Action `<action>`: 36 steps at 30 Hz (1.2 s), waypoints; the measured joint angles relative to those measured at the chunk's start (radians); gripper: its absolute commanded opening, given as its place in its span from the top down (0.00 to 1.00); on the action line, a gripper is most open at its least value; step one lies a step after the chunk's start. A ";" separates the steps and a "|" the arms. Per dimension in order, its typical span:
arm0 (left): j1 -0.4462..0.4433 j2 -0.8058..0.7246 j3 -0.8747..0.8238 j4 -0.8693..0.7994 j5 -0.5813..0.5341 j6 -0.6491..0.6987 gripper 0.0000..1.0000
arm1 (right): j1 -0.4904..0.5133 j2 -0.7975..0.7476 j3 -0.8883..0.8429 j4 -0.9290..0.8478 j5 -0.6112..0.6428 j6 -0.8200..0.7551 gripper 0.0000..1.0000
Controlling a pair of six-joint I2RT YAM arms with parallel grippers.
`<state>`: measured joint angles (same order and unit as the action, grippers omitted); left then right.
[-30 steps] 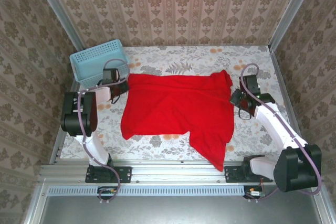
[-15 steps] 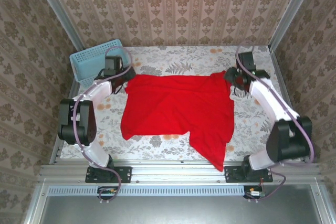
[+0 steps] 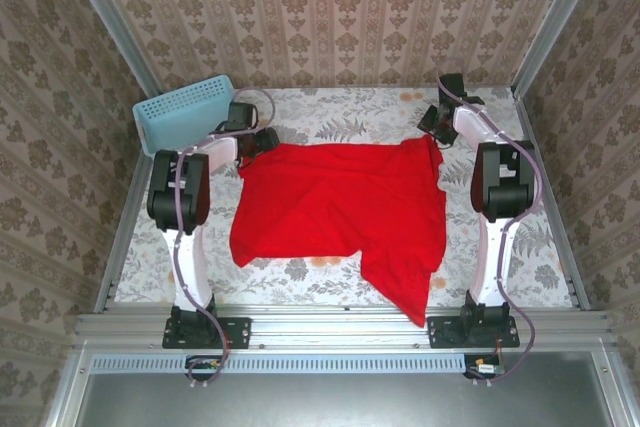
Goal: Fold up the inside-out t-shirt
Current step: Smooth out the T-shirt at the center of the table.
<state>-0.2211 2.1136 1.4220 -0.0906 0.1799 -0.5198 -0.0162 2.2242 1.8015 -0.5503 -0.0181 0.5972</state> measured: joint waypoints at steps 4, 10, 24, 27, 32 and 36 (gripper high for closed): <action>0.005 0.016 0.007 -0.012 -0.001 0.000 0.59 | -0.013 0.065 0.045 -0.008 -0.040 0.003 0.81; 0.030 0.016 0.008 -0.018 -0.015 0.000 0.61 | -0.038 0.085 0.045 -0.016 -0.049 0.005 1.00; 0.060 -0.017 -0.063 0.016 -0.038 -0.012 0.67 | -0.074 -0.037 -0.020 -0.013 0.071 -0.008 1.00; 0.060 -0.024 -0.067 0.011 -0.048 -0.013 0.68 | -0.074 -0.060 -0.020 -0.014 0.097 -0.012 1.00; 0.060 -0.024 -0.067 0.008 -0.056 -0.020 0.68 | -0.079 -0.063 -0.030 -0.014 0.117 -0.006 0.93; 0.060 -0.024 -0.066 0.006 -0.056 -0.024 0.67 | -0.091 -0.063 -0.030 -0.015 0.116 0.000 0.86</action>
<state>-0.1612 2.0895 1.3560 -0.0841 0.1238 -0.5434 -0.1074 2.1612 1.7718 -0.5655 0.0975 0.5976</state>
